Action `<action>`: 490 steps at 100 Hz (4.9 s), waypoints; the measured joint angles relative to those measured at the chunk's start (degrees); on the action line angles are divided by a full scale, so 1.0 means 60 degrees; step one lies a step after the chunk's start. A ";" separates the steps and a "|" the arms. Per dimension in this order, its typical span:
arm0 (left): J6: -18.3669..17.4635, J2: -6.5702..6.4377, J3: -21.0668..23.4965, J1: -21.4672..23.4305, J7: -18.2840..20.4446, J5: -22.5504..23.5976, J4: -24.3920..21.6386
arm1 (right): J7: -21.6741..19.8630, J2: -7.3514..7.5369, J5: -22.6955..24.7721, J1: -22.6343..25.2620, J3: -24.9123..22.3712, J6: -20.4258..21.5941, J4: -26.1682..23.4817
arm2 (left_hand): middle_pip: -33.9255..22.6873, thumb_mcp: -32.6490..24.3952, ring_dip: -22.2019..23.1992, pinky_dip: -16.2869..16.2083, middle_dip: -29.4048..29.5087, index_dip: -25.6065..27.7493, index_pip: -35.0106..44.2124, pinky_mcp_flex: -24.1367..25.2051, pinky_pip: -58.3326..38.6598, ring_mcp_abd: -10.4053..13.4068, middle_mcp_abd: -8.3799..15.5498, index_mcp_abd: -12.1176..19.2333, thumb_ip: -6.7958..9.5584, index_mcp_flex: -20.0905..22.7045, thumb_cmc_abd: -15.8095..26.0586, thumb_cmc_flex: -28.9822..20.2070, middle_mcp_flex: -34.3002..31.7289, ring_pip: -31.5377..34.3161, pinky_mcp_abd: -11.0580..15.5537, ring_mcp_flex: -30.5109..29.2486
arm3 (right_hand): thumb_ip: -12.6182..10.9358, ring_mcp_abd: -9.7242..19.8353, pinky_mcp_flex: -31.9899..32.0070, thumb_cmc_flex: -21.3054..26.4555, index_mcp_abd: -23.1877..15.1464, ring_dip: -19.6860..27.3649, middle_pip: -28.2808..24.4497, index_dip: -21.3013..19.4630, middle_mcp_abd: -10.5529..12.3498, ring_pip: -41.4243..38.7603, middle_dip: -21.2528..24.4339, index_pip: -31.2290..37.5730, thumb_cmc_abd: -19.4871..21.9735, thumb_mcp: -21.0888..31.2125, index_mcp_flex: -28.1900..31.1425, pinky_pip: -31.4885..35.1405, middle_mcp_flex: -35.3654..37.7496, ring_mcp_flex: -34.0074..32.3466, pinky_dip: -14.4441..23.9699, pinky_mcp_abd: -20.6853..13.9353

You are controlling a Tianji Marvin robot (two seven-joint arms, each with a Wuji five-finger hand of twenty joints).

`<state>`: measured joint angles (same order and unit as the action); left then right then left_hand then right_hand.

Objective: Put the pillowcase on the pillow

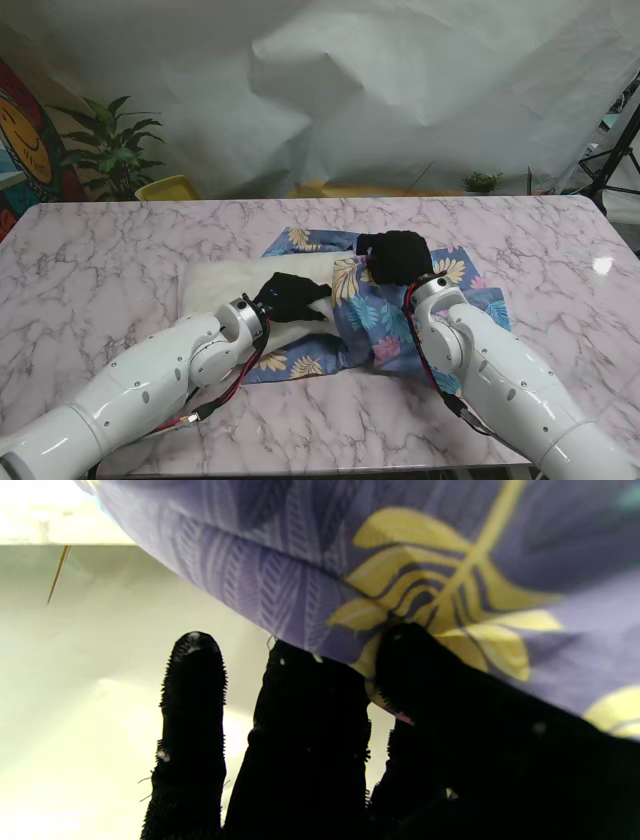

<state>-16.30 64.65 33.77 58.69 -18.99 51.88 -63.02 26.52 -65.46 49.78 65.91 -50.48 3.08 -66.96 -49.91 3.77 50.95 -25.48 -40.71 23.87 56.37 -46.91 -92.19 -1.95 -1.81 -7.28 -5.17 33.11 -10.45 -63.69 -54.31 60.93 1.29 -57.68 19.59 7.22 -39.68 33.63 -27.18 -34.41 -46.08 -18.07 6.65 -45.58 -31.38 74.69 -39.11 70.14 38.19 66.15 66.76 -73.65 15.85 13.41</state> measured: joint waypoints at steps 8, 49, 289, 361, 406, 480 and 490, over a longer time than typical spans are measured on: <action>-0.0087 0.0002 -0.0008 -0.0005 -0.0139 0.0012 0.0048 | 0.0482 -0.0135 -0.0226 -0.0082 0.0122 -0.0131 0.0035 | 0.0000 0.0000 0.0000 0.0000 0.0000 0.0001 0.0000 0.0001 0.0000 -0.0005 -0.0015 0.0000 0.0000 0.0001 0.0000 0.0000 0.0000 0.0000 0.0000 0.0000 | -0.0095 0.0000 -0.0321 0.0000 0.0112 0.0000 -0.0104 0.0005 -0.0045 -0.0211 0.0007 0.0006 -0.0012 0.0000 0.0006 0.0005 0.0000 -0.0050 0.0000 -0.0006; -0.0282 0.0064 0.0136 0.0215 -0.1381 0.0234 0.0133 | 0.1505 -0.0869 -0.1355 -0.0645 0.0593 -0.0791 0.0485 | 0.0000 0.0000 -0.0002 -0.0002 0.0000 0.0038 0.0000 0.0001 0.0000 -0.0012 -0.0038 0.0000 0.0000 0.0012 0.0000 0.0000 0.0000 0.0000 0.0000 0.0001 | -0.0103 0.0000 -0.1016 0.0107 0.0466 -0.0006 -0.0192 0.0266 -0.0272 -0.0612 0.0343 0.0029 -0.0029 0.0000 0.0054 0.0057 -0.0001 -0.0093 -0.0119 -0.0335; 0.1586 -0.0385 0.0604 0.0537 0.1810 -0.0723 -0.0279 | -0.0014 -0.0675 -0.1376 0.0755 -0.0066 -0.2411 -0.1351 | 0.8171 -0.3229 -0.5123 0.1169 0.4406 -0.4085 -0.9821 0.5400 1.3407 -0.2700 -0.2920 -0.2468 0.0362 -0.3988 -0.1130 0.3123 0.7398 -0.7763 -0.2622 0.6865 | -0.0311 -0.0178 -0.1029 0.0458 0.1044 0.0022 -0.0220 0.0397 -0.0628 -0.0829 0.0478 0.0033 -0.0029 -0.0151 0.0102 0.0116 0.0005 -0.0095 -0.0336 -0.0230; -0.0116 0.0894 0.0016 -0.0256 -0.2735 -0.1304 0.2871 | -0.0017 -0.0679 -0.1552 0.0876 -0.0123 -0.2442 -0.1499 | 0.1420 -0.1972 -0.0390 -0.0485 -0.0193 0.1935 -0.0174 -0.0052 0.5140 -0.0448 -0.0947 0.0971 -0.0837 -0.1207 -0.0839 0.0299 0.1887 -0.1367 -0.0624 0.1253 | -0.0311 -0.0178 -0.1028 0.0467 0.1048 0.0022 -0.0240 0.0397 -0.0628 -0.0914 0.0478 0.0033 -0.0029 -0.0151 0.0102 0.0131 0.0005 -0.0095 -0.0338 -0.0205; 0.0145 0.0906 0.1409 0.1074 -0.2151 -0.2106 0.0729 | 0.0681 -0.1003 -0.1938 0.0220 0.0242 -0.2831 -0.0950 | -0.0255 -0.1969 -0.0158 -0.0489 -0.0697 0.2305 0.0503 -0.0789 0.3576 -0.0224 -0.0977 0.0507 -0.0838 -0.1320 -0.0727 0.0296 0.1764 0.0093 -0.0623 0.0661 | -0.0311 -0.0178 -0.1113 0.0479 0.1167 -0.0041 -0.0318 0.0397 -0.0686 -0.1111 0.0478 0.0033 -0.0029 -0.0143 0.0102 0.0215 0.0005 -0.0095 -0.0338 -0.0200; 0.1229 0.1173 0.0939 0.0869 -0.1268 -0.2834 0.0294 | -0.1342 -0.0530 0.0197 0.0601 0.0373 -0.3139 -0.1996 | -0.0561 -0.1968 -0.0142 -0.0489 -0.0848 0.2071 0.0677 -0.1003 0.2522 -0.0073 -0.1064 0.0089 -0.0838 -0.1327 -0.0598 0.0199 0.1553 0.0848 -0.0579 0.0429 | -0.1458 -0.1040 0.2594 -0.3115 0.3768 0.1657 0.0817 -0.0206 -0.1243 0.4287 0.1523 -0.4216 0.1384 -0.1234 -0.2048 -0.1128 -0.4500 0.3162 0.0246 -0.0205; 0.1216 0.1188 0.0940 0.0882 -0.1311 -0.2830 0.0294 | -0.2605 0.0021 0.1649 0.1007 0.0126 -0.3510 -0.3003 | -0.0564 -0.1968 -0.0134 -0.0489 -0.0848 0.2068 0.0677 -0.1005 0.2446 -0.0072 -0.1064 0.0089 -0.0838 -0.1329 -0.0597 0.0199 0.1553 0.0866 -0.0578 0.0429 | -0.1548 -0.1753 0.4045 -0.3744 0.4426 0.2583 0.1583 0.0155 -0.1930 0.5196 0.1974 -0.6042 0.1644 -0.2126 -0.2745 -0.1619 -0.6171 0.5332 0.0209 -0.0113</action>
<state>-9.00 71.78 39.41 63.98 -26.85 34.91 -61.25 10.89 -65.33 59.67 71.95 -49.73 -17.98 -84.98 -53.29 -8.04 50.14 -28.42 -45.80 36.28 60.44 -52.94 -77.52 -2.38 -8.19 -6.74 -10.20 25.13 -14.03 -62.50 -44.99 66.13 -2.17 -55.10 10.31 -3.29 -15.41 11.16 -0.62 -18.91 -36.58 -17.14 -4.93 -14.41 -19.53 38.44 -29.24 57.38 21.72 56.44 29.73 -41.65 17.10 12.73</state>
